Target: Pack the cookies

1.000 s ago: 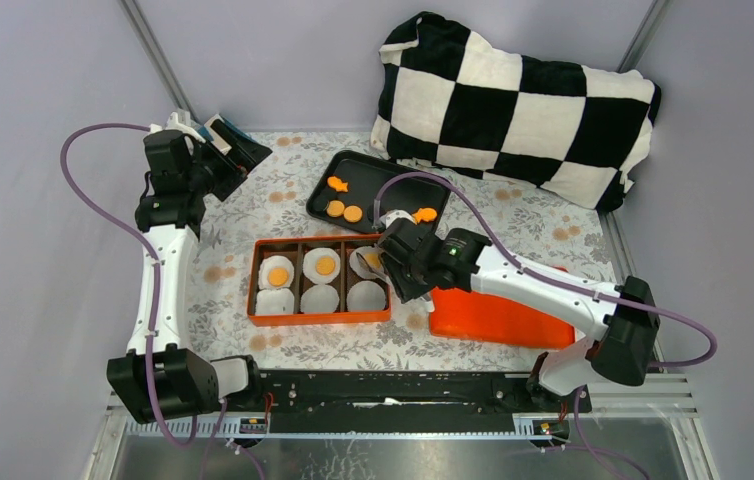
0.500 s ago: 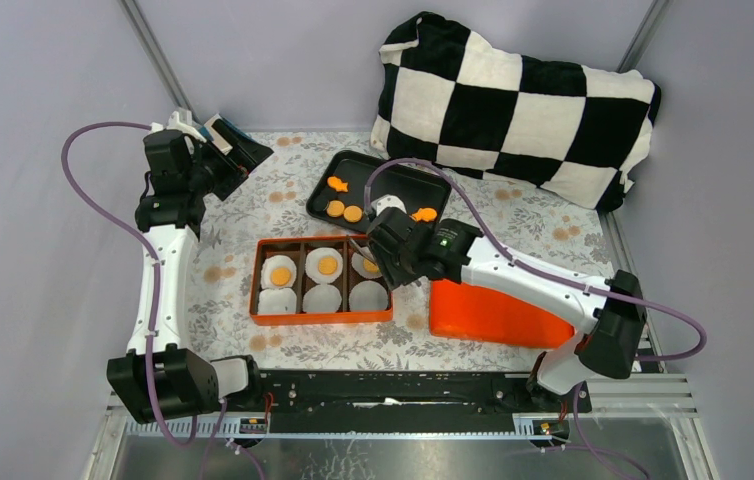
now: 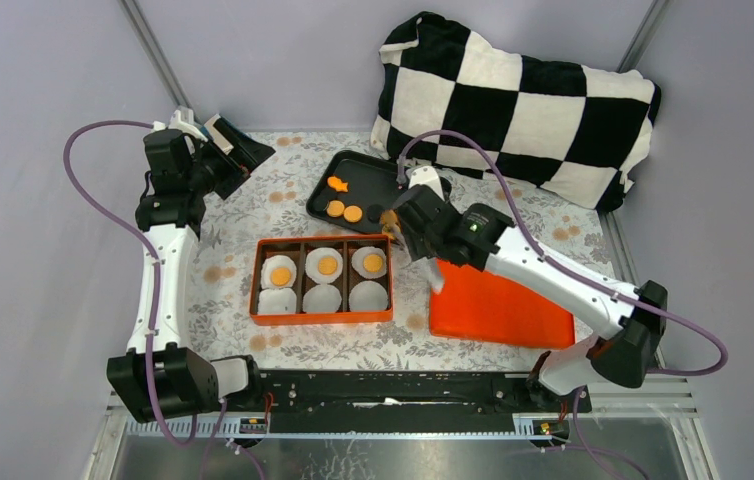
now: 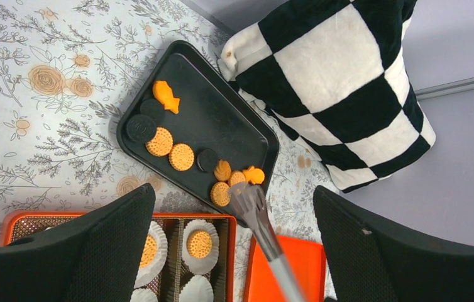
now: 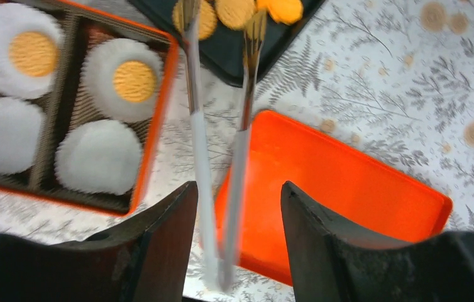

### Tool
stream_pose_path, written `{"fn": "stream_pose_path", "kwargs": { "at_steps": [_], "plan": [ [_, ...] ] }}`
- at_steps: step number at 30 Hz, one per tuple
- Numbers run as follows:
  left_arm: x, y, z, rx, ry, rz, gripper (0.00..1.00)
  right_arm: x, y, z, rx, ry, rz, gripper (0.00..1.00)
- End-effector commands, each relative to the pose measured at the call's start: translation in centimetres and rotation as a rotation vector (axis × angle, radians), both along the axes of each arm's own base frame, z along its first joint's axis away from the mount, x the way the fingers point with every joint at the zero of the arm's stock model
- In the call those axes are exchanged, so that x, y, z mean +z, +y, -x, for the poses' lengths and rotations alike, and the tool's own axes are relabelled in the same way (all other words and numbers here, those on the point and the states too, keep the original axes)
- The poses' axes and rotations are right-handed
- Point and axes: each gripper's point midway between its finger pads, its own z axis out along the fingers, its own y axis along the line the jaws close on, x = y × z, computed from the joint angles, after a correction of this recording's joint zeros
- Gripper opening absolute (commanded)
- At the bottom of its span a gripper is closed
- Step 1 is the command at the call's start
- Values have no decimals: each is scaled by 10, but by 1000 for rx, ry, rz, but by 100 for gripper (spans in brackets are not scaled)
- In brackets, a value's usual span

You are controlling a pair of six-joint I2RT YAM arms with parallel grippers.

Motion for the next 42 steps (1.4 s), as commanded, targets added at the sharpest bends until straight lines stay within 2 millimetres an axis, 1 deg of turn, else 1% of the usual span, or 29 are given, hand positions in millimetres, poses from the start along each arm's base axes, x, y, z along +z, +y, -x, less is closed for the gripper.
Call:
{"fn": "stream_pose_path", "kwargs": {
  "at_steps": [1,4,7,9,10,13,14,15,16,17,18,20,22,24,29,32,37,38,42],
  "plan": [
    [15,-4,-6,-28,-67,-12,99,-29,-30,-25,-103,35,64,58],
    [10,-3,-6,-28,-54,-15,99,-44,-40,-32,-123,66,81,53],
    [5,-3,-6,-29,-42,-12,99,-55,-41,-34,-121,89,93,52],
    [3,-3,-6,-30,-37,-9,99,-60,-39,-34,-121,98,96,54],
    [3,-4,-6,-32,-37,-9,99,-64,-38,-34,-116,105,94,56],
    [3,-5,-5,-35,-37,-8,99,-85,-41,-28,-103,157,133,59],
    [3,-5,-4,-37,-40,-8,99,-94,-44,-25,-99,175,158,61],
    [4,-7,-4,-40,-42,-10,99,-103,-49,-24,-99,181,185,66],
    [2,-7,-3,-40,-40,-11,99,-116,-55,-23,-97,191,222,68],
    [1,-8,-3,-41,-37,-10,99,-124,-58,-25,-98,197,245,68],
    [-1,-10,-3,-44,-35,-8,99,-129,-60,-27,-99,204,259,72],
    [-5,-12,-3,-49,-27,2,99,-133,-58,-34,-99,203,268,74],
    [-8,-14,-2,-55,-19,8,99,-133,-54,-42,-92,196,264,89],
    [-7,-15,-2,-57,-20,9,99,-138,-54,-53,-86,205,263,97],
    [-10,-19,1,-60,-15,8,99,-160,-68,-76,-109,242,282,98],
    [-16,-21,1,-62,-3,7,99,-165,-72,-86,-128,241,269,98],
    [-24,-25,-1,-72,15,9,99,-181,-65,-105,-132,283,192,97],
    [-24,-25,-1,-73,16,7,99,-185,-62,-107,-128,291,187,96],
    [-27,-25,-1,-73,19,0,99,-191,-49,-113,-106,313,143,92]
  ]
}}
